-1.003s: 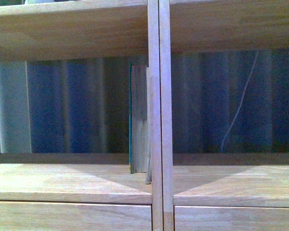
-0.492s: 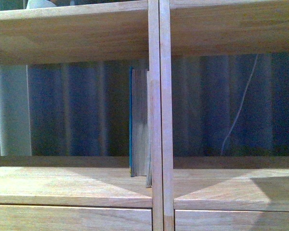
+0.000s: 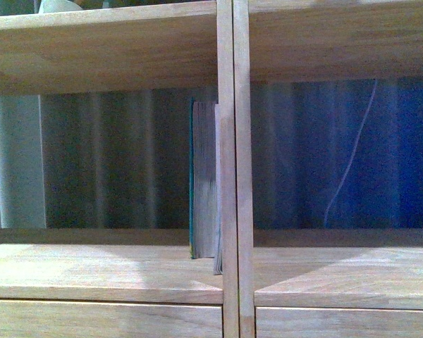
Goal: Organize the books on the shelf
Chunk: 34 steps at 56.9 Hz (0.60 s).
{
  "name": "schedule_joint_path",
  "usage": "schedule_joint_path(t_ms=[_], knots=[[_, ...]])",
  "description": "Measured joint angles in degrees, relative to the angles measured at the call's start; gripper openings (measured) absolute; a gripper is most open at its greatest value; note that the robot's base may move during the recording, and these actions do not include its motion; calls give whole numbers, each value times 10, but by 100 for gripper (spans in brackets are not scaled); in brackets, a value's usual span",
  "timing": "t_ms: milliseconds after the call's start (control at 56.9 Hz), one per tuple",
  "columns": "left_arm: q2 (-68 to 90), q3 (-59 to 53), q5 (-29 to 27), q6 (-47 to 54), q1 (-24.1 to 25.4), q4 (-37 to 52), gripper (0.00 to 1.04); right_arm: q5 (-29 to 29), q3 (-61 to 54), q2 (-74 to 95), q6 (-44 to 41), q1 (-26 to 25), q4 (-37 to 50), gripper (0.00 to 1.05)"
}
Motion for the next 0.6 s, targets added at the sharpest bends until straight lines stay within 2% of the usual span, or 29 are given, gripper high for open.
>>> schedule_joint_path(t_ms=[334,492,510,545,598], knots=[[0,0,0,0,0,0,97,-112,0,104,-6,33,53,7],[0,0,0,0,0,0,97,-123,-5,122,-3,26,57,7],[2,0,13,-1,2,-1,97,-127,-5,122,-3,25,57,7],[15,5,81,-15,21,-9,97,-129,-5,122,-1,24,57,7],[77,19,230,-47,66,6,97,-129,-5,122,-1,22,57,7]])
